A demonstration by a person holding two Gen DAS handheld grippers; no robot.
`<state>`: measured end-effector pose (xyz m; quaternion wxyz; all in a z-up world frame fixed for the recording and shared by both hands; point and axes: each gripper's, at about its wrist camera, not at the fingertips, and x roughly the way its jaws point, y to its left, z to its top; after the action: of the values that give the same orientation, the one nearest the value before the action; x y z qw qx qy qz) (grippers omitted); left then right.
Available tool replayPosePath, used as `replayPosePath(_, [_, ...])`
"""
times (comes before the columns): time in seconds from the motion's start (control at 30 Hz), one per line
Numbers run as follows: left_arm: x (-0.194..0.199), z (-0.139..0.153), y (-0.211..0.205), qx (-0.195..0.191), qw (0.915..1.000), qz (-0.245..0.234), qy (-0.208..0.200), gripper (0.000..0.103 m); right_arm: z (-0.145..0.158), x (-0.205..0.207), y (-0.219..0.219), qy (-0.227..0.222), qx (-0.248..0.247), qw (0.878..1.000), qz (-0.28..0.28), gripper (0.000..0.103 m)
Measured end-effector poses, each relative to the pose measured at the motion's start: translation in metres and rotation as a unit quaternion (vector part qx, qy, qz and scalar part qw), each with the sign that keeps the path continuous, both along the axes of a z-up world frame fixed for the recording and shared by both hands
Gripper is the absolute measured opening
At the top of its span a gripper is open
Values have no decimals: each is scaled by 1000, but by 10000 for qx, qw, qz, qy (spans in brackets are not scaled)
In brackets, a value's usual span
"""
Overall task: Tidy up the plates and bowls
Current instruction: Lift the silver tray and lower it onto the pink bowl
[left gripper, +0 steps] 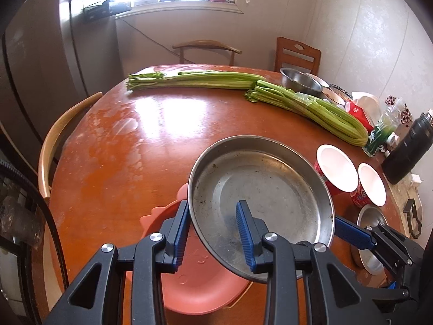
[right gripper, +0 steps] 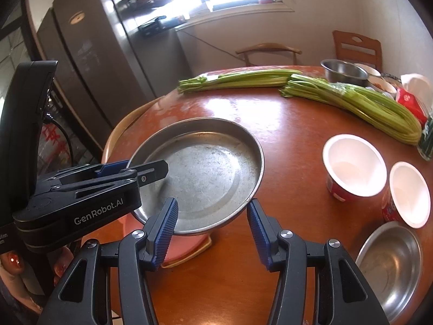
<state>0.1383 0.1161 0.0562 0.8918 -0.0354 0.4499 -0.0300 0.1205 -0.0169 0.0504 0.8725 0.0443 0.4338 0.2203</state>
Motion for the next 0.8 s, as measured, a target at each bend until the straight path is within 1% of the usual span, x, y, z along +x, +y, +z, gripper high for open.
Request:
replayPosePath(0.2, [-12,4,23,59,9995,281,-106,35,1,-1,24,-80,-69,9995,291,55])
replayPosePath(0.4, [-19,0,44,52,9988,477,-133,35,-5,2,42,-115,-148,9985,518,55])
replayPosePath(0.63, [-20,-16,57,4,9981,608,-44,35,-19,5,57,-22,-306,9972,684,55])
replayPosePath(0.8, [-20,-29,59,12,9979,639,36,35,-28,6,64,31,-404,9963,764,56])
